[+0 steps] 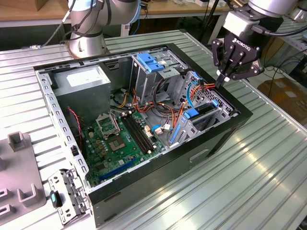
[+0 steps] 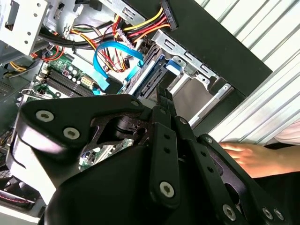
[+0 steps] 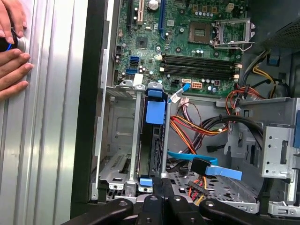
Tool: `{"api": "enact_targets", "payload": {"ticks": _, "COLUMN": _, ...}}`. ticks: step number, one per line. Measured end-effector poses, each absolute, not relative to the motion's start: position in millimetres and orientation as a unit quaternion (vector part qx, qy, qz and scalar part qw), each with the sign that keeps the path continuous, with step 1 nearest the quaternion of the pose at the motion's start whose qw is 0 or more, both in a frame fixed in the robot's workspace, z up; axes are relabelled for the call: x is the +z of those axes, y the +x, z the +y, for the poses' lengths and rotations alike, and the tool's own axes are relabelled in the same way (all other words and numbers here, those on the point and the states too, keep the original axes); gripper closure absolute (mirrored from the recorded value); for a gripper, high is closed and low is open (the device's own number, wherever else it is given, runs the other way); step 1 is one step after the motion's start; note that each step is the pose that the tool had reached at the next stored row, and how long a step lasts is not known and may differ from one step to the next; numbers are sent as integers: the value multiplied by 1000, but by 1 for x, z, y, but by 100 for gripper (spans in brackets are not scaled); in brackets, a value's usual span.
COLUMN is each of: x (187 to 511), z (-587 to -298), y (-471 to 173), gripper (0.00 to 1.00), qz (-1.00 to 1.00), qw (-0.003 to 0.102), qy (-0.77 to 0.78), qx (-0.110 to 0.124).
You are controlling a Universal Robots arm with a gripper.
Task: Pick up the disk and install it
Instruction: 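Insert the first disk wire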
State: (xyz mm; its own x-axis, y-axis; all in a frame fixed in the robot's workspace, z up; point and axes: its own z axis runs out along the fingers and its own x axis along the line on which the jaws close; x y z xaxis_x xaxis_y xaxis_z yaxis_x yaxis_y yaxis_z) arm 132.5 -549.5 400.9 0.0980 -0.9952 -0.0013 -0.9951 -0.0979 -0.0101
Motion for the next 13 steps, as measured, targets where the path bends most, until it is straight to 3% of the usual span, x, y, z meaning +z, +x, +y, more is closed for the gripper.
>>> {"api": "enact_targets", "payload": {"ticks": 13, "x": 401, "z": -540, "y": 156, "gripper": 89, "qz": 657, "qw": 4, "qy": -754, "qx": -3}}
